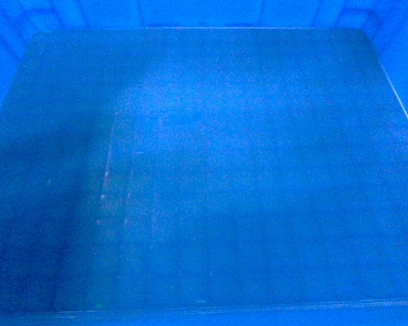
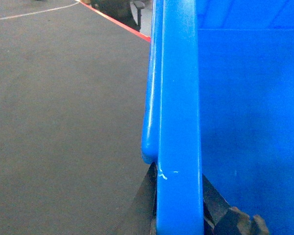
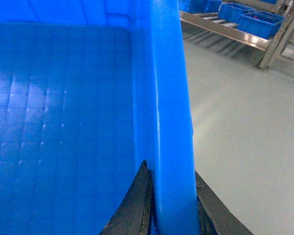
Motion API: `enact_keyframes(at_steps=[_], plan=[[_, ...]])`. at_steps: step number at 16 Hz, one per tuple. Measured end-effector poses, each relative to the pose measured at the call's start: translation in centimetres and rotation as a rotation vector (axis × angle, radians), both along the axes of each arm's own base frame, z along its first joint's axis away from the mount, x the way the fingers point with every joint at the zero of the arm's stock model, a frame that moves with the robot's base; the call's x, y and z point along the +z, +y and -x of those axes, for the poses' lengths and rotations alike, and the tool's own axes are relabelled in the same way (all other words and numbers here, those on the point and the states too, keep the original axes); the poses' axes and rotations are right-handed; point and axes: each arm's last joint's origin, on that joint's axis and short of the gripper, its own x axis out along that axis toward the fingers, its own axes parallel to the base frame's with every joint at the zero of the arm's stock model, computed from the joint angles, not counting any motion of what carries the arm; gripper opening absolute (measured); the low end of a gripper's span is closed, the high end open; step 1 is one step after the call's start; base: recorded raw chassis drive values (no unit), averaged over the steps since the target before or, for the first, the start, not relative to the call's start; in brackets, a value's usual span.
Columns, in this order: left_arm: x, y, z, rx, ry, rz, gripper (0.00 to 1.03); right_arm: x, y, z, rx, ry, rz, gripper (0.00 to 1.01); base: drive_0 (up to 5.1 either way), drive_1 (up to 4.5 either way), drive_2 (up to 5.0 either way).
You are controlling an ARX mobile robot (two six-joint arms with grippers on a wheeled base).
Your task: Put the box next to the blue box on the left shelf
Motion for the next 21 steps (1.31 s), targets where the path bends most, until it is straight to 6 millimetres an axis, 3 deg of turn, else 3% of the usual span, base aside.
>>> enact_keyframes(at_steps=[21], plan=[[0.00,0.00,0.00,0.000,0.000,0.000,0.09,-0.01,0.00,-0.01,-0.002,0.000,0.002,0.12,-1.2,-1.17,-1.2]])
